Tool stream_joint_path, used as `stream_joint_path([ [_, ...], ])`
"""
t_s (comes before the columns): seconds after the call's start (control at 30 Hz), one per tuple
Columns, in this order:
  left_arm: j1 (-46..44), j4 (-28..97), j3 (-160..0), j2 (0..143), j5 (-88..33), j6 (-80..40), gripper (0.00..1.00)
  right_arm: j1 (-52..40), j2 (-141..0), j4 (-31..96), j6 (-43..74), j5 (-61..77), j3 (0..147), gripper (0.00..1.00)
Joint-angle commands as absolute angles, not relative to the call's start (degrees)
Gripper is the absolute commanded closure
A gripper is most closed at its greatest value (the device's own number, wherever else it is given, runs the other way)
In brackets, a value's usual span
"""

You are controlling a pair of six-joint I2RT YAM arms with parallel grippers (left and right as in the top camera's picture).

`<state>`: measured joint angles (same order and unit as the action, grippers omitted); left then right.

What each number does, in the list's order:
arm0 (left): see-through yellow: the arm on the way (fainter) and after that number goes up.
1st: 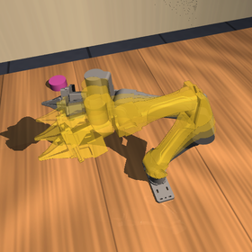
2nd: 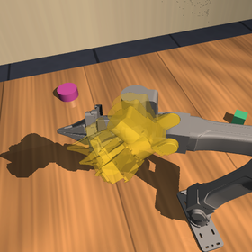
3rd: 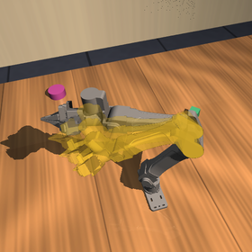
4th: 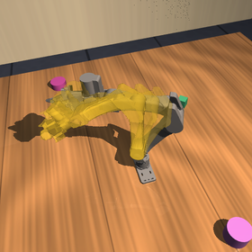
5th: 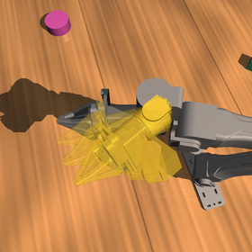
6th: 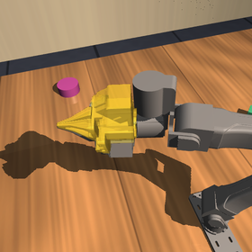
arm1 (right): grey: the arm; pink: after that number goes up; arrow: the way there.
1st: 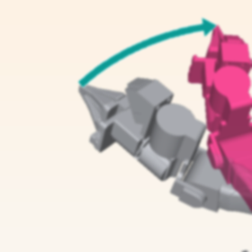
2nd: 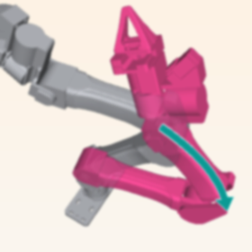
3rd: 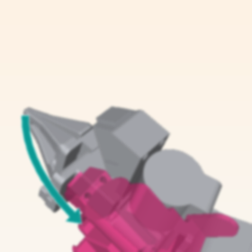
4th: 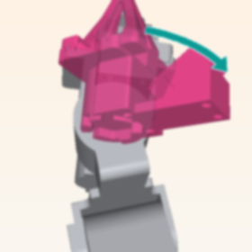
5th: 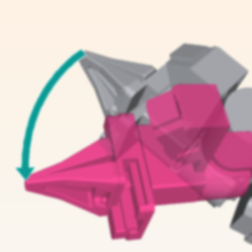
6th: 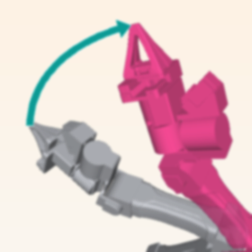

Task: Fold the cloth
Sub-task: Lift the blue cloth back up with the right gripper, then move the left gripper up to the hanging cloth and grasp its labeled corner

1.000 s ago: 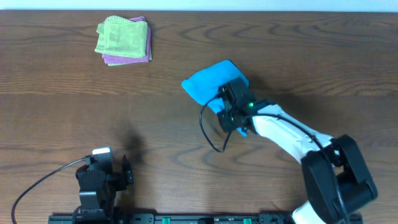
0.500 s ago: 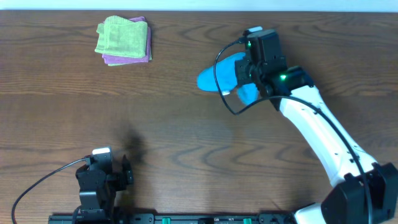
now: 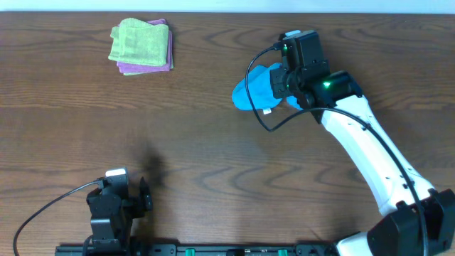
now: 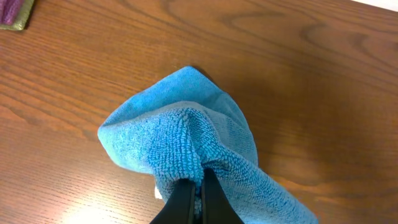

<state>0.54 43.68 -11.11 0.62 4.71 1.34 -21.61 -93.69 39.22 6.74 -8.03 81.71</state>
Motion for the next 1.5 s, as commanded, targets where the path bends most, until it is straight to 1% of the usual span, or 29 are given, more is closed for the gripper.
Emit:
stream_joint_path([
  [0.0, 0.4, 44.8, -9.9, 0.3, 4.4, 1.7, 0.05, -21.8, -93.1, 39.5, 6.1, -9.0, 82.7, 0.99],
  [0.53, 0.4, 44.8, -9.9, 0.3, 4.4, 1.7, 0.05, -21.8, -93.1, 39.7, 6.1, -9.0, 82.7, 0.99],
  [0.67, 0.4, 42.5, -9.9, 0.3, 4.1, 0.8, 0.05, -21.8, -93.1, 39.9, 5.5, -9.0, 82.7, 0.98],
  [0.7, 0.4, 40.8, -9.9, 0.3, 1.4, -2.7, 0.05, -21.8, -93.1, 39.9, 5.5, -9.0, 82.7, 0.99],
  [0.8, 0.4, 37.9, -9.9, 0.3, -15.7, -23.5, 0.05, -21.8, -93.1, 39.9, 5.0, -9.0, 82.7, 0.98],
  [0.83, 0.4, 37.4, -9.9, 0.3, -19.1, -28.8, 0.05, -21.8, -93.1, 39.9, 5.0, -9.0, 82.7, 0.98],
  [0.9, 0.4, 37.1, -9.9, 0.3, -22.3, -35.8, 0.05, -21.8, -93.1, 39.9, 5.0, -9.0, 82.7, 0.99],
  [1.0, 0.4, 36.2, -9.9, 0.3, -23.7, -48.3, 0.04, -21.8, -93.1, 39.9, 5.1, -9.0, 82.7, 0.98],
  [1.03, 0.4, 34.7, -9.9, 0.3, -24.3, -50.5, 0.05, -21.8, -93.1, 39.9, 5.1, -9.0, 82.7, 0.99],
  [1.17, 0.4, 25.9, -9.9, 0.7, -29.9, -52.8, 0.05, -21.8, -93.1, 39.9, 5.1, -9.0, 82.7, 0.98],
  [1.27, 0.3, 25.3, -9.9, 3.4, -32.3, -54.5, 0.05, -21.8, -93.1, 39.9, 5.1, -9.0, 82.7, 0.99],
  [1.33, -0.1, 22.6, -9.9, 7.4, -34.5, -55.1, 0.05, -21.8, -93.1, 39.9, 5.1, -9.0, 82.7, 0.99],
  [1.47, -4.6, 10.0, -10.0, 19.1, -35.9, -56.9, 0.04, -21.8, -93.1, 39.6, 5.1, -9.0, 82.7, 0.99],
])
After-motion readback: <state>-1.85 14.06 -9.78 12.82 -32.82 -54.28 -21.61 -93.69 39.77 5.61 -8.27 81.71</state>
